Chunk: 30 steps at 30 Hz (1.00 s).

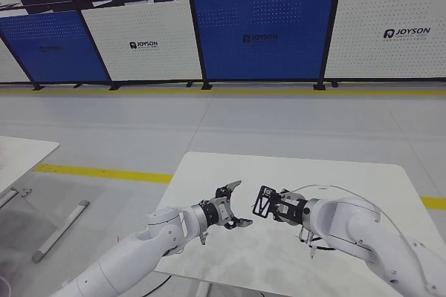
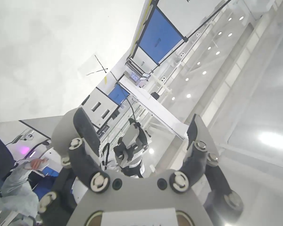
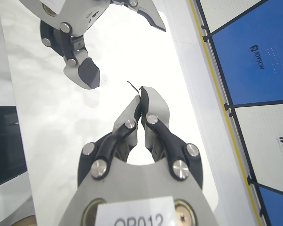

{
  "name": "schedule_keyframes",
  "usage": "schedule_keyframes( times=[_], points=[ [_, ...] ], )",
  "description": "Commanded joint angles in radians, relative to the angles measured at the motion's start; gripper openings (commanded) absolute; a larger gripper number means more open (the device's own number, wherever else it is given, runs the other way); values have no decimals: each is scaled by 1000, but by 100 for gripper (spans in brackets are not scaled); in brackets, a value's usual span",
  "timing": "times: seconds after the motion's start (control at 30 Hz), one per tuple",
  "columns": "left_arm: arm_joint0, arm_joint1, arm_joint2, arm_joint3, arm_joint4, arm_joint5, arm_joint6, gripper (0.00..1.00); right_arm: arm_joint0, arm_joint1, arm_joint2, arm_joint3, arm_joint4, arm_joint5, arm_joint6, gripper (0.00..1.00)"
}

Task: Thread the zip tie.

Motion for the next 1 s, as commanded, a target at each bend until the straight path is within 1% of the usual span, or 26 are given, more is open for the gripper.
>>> schedule_keyframes(
  times=[0.0,0.07,0.17,0.3,0.4,0.47,0.7,0.77,0.9,0.97],
  points=[
    [0,0,0,0,0,0,0,100,0,0,0,0,0,0,0,0],
    [2,-3,4,1,-6,-3,4,100,0,0,0,0,0,0,0,0],
    [-17,-15,19,4,-25,0,36,100,0,0,0,0,0,0,0,0],
    [-59,-37,68,23,-30,0,68,100,0,0,0,0,0,0,0,0],
    [-101,-57,98,44,-30,-1,118,100,0,0,0,0,0,0,0,0],
    [-119,-70,113,56,-30,-16,146,100,0,0,0,0,0,0,0,0],
    [-119,-70,113,56,-30,-16,146,100,0,0,0,0,0,0,0,0],
    [-111,-72,116,60,-14,-23,143,100,0,0,0,0,0,0,0,0],
    [-114,-81,129,68,2,0,170,100,0,0,0,0,0,0,0,0],
    [-121,-86,142,70,28,0,195,100,0,0,0,0,0,0,0,0]
  ],
)
